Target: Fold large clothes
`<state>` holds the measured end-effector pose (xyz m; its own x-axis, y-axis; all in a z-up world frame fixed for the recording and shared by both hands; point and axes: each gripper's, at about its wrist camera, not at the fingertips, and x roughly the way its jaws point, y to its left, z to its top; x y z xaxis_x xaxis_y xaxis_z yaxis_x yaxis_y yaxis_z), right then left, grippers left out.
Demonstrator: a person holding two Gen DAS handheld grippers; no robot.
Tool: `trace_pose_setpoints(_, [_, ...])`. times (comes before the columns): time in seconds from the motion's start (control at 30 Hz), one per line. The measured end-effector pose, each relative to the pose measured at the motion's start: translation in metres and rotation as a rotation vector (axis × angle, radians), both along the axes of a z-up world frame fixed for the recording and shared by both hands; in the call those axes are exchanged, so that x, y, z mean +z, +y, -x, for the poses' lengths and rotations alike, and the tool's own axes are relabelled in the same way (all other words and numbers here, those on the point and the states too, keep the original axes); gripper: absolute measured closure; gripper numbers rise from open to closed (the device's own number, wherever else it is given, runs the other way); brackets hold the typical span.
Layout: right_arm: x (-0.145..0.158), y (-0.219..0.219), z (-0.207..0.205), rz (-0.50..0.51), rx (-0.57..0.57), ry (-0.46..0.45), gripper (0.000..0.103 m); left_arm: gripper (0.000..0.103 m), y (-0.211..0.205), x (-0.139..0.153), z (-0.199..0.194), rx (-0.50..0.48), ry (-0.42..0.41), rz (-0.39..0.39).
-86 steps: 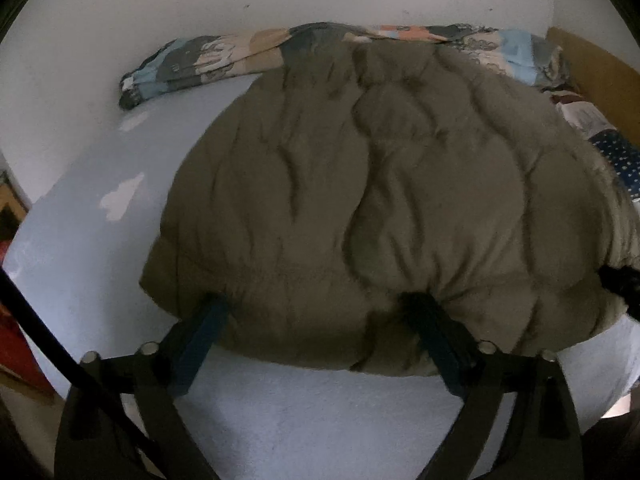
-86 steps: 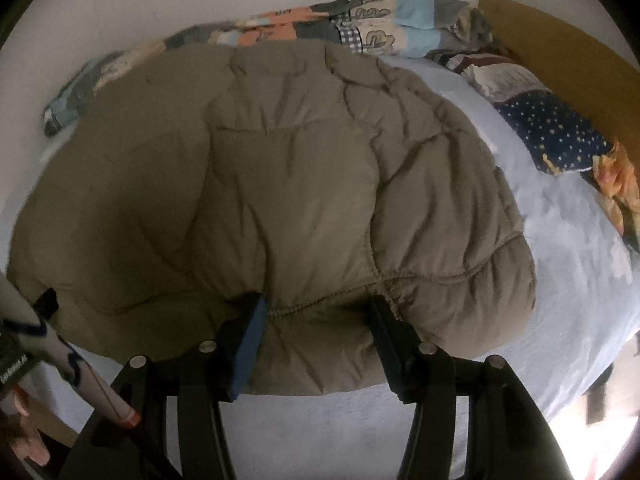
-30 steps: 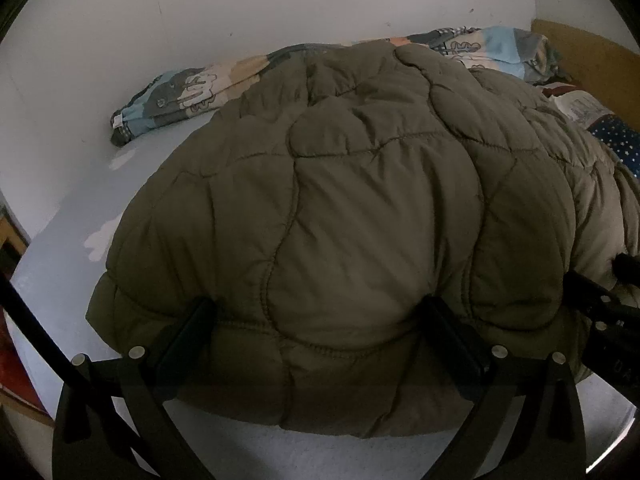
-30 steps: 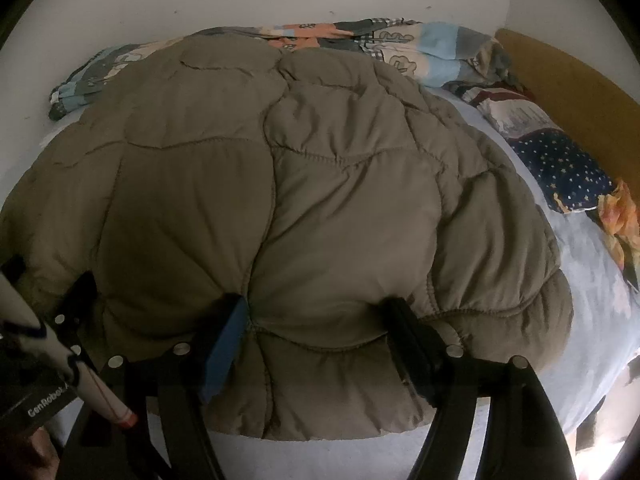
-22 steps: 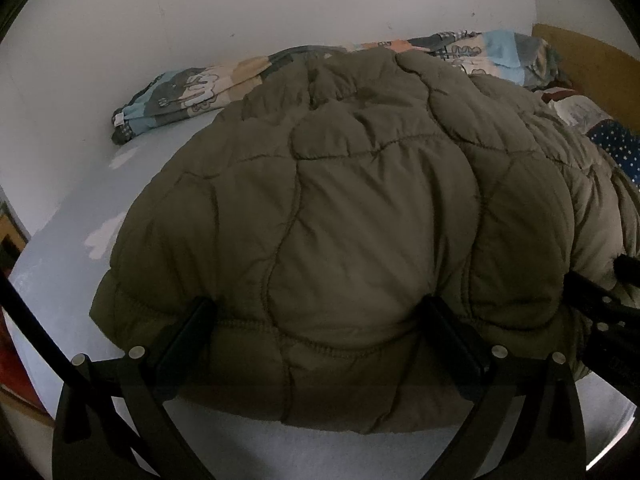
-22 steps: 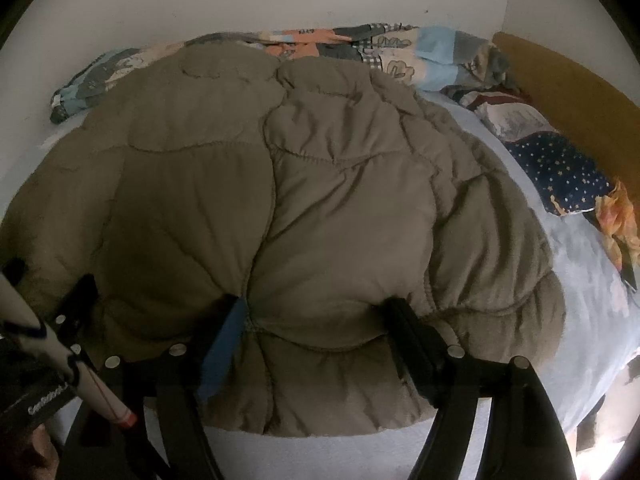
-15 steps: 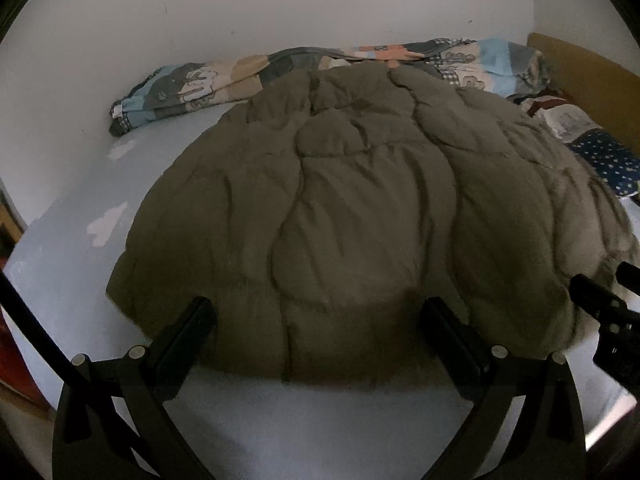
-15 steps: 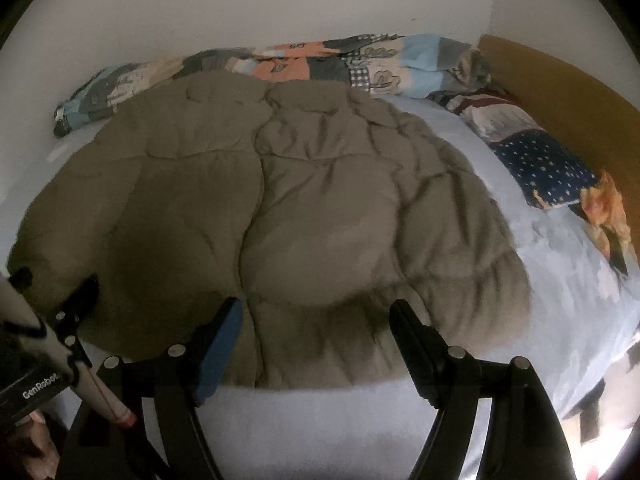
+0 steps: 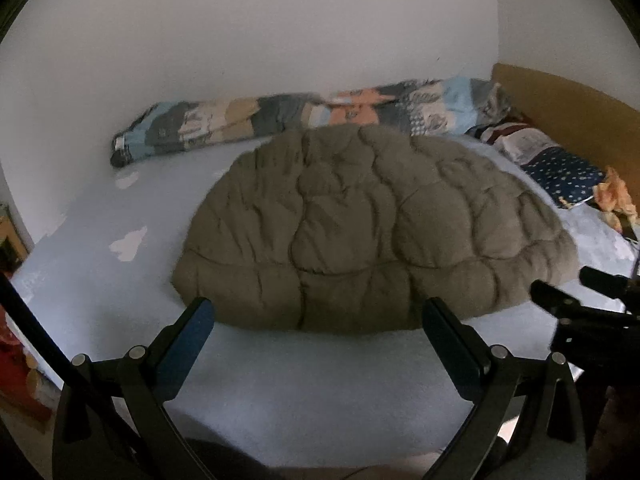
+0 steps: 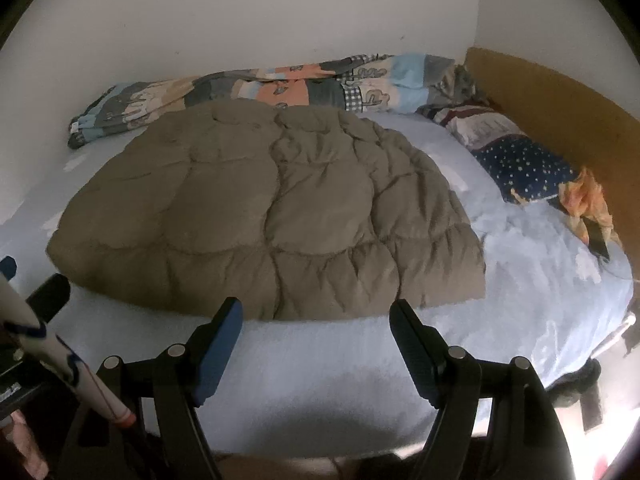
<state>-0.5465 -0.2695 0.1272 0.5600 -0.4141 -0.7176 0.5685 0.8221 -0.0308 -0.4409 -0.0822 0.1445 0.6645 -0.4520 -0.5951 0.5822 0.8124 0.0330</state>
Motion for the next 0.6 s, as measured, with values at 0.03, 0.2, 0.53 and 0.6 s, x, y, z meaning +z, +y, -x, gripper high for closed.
trace_pose_setpoints(0.03, [0.003,0.002,0.003,-0.014,0.0,-0.005,0.023,0.0,0.003,0.004,0.005,-0.006,-0.011,0.005])
trace_pose_setpoints(0.2, [0.031,0.017,0.018,-0.05,0.038,-0.045,0.023,0.0,0.017,0.04,0.029,-0.033,-0.033,0.056])
trace_pose_setpoints(0.53, [0.114,0.027,0.052,-0.018,0.075,-0.203,0.015,0.0,0.046,0.116,0.037,0.051,-0.111,0.135])
trace_pose_setpoints(0.6, [0.121,0.028,0.056,-0.007,0.074,-0.217,0.015,0.0,0.049,0.123,0.037,0.059,-0.122,0.134])
